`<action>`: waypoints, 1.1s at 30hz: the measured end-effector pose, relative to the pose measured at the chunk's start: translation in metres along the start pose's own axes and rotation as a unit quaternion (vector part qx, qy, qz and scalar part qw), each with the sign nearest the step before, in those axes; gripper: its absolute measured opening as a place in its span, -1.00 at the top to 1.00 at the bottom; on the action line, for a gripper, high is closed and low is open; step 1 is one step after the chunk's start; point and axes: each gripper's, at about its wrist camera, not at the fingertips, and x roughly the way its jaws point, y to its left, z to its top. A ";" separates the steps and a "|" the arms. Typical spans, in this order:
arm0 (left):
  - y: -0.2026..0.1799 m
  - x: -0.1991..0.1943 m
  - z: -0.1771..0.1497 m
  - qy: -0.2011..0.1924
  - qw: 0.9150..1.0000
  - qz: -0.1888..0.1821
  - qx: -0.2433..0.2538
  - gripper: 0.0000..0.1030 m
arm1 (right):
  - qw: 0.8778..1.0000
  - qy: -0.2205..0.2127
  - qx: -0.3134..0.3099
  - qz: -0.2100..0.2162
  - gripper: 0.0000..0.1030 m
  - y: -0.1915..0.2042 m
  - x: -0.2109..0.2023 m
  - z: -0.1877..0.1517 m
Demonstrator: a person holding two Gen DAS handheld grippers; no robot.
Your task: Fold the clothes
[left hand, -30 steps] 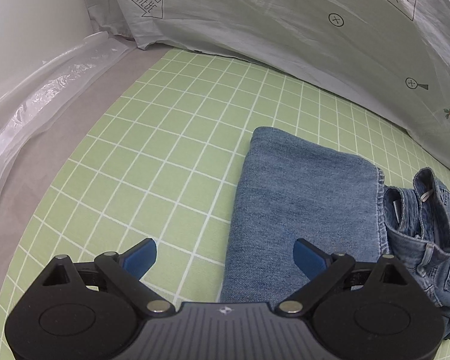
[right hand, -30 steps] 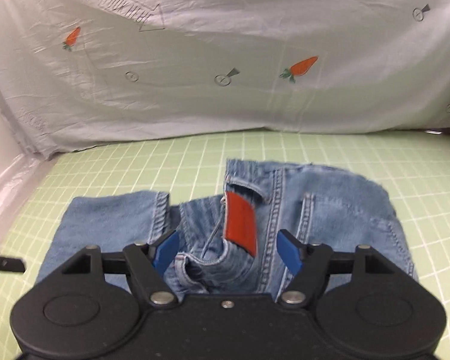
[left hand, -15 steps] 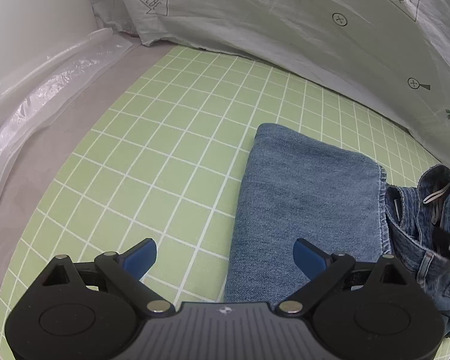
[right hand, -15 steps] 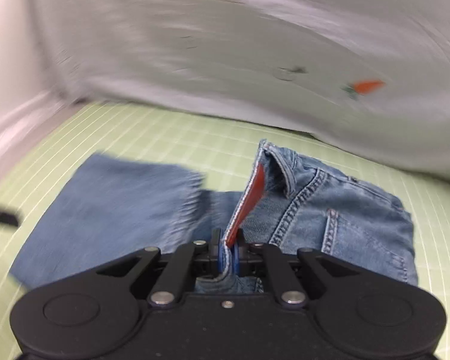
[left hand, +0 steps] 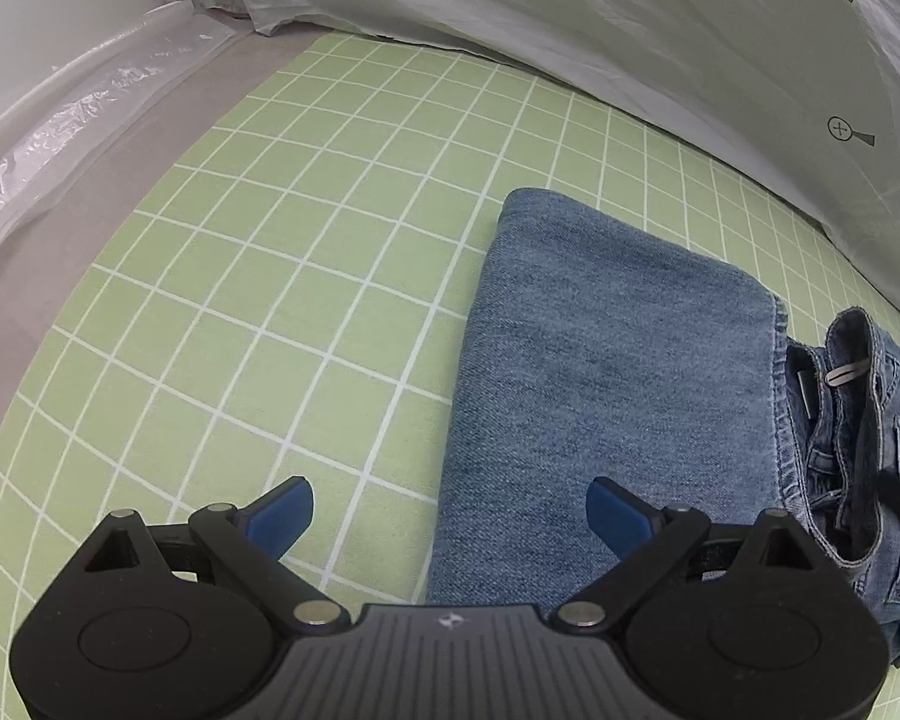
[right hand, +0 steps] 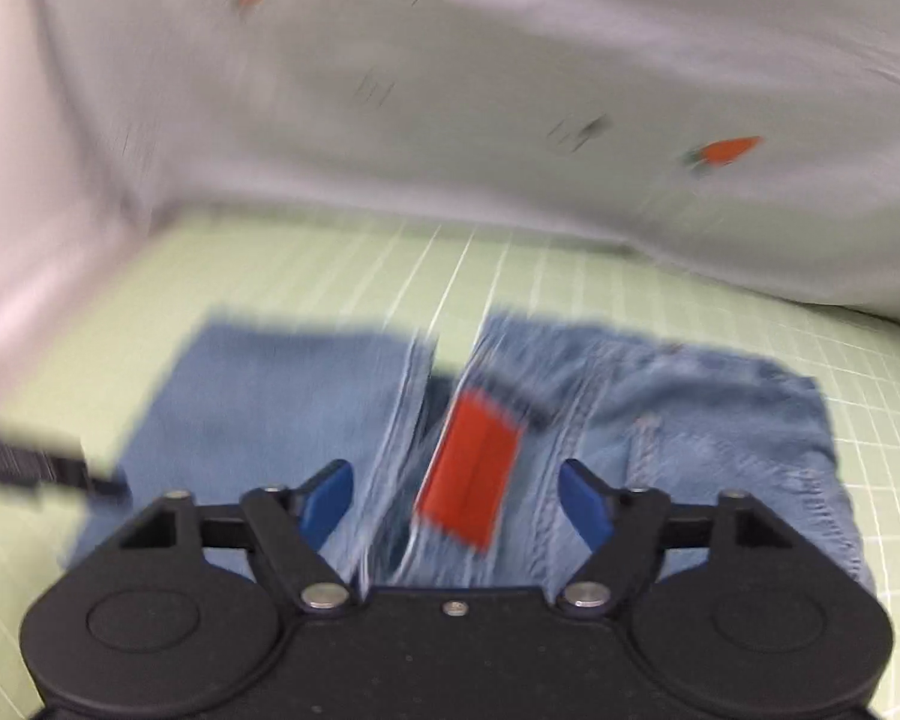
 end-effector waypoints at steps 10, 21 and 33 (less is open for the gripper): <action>0.005 0.023 0.008 0.016 1.000 -0.017 -0.001 -0.72 | 0.992 0.097 0.022 -0.074 -0.93 -0.009 0.064 -0.029; 0.000 0.022 0.009 0.020 0.996 -0.078 -0.025 0.68 | 0.988 0.114 0.063 -0.083 -0.91 -0.017 0.051 -0.032; -0.084 -0.090 0.031 -0.089 0.976 -0.197 0.036 0.84 | 0.966 0.068 0.206 -0.140 -0.90 -0.096 -0.027 -0.053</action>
